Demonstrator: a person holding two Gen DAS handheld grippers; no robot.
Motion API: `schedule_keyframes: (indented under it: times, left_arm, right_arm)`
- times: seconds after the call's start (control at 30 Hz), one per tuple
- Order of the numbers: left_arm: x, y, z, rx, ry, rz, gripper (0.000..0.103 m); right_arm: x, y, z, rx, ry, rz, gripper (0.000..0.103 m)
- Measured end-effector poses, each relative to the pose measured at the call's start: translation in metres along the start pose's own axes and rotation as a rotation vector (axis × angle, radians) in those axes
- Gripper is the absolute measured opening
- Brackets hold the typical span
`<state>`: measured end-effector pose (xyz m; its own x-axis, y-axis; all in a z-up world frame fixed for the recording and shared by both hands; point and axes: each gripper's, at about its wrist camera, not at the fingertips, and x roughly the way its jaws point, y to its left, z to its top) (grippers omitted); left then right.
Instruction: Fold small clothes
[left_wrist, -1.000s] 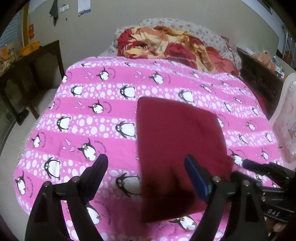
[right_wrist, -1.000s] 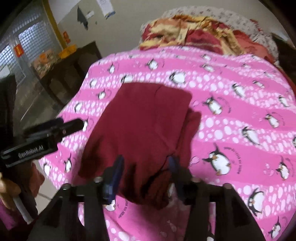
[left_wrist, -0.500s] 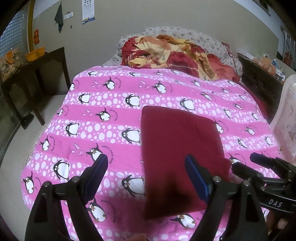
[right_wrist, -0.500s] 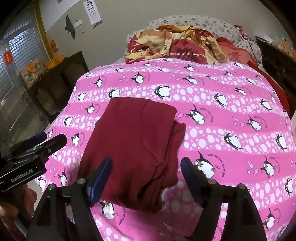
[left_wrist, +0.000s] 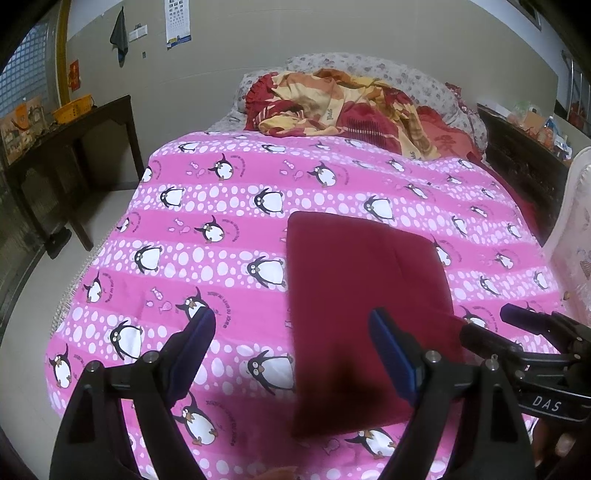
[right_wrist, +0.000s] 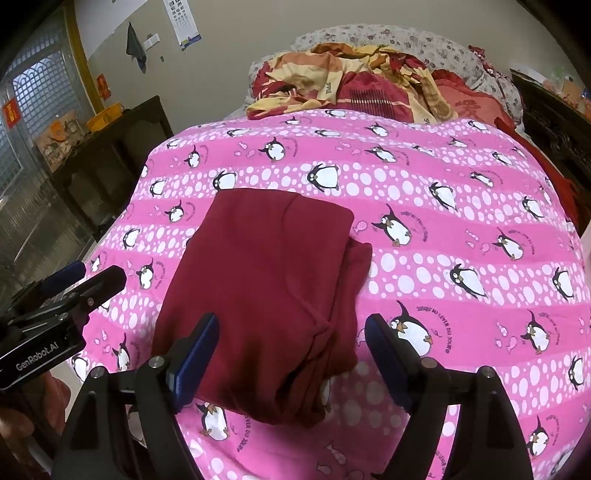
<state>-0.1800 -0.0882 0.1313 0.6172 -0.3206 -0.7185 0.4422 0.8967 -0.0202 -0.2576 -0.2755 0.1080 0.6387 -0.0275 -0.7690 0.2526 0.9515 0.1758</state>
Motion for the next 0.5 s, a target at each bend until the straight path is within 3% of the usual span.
schedule_keyframes:
  times: [0.5]
  left_arm:
    - [0.0085,0.0035,-0.0003,-0.003,0.015,0.001,0.084]
  right_arm:
    - [0.0088,0.0022,0.0015,-0.002,0.023,-0.002,0.086]
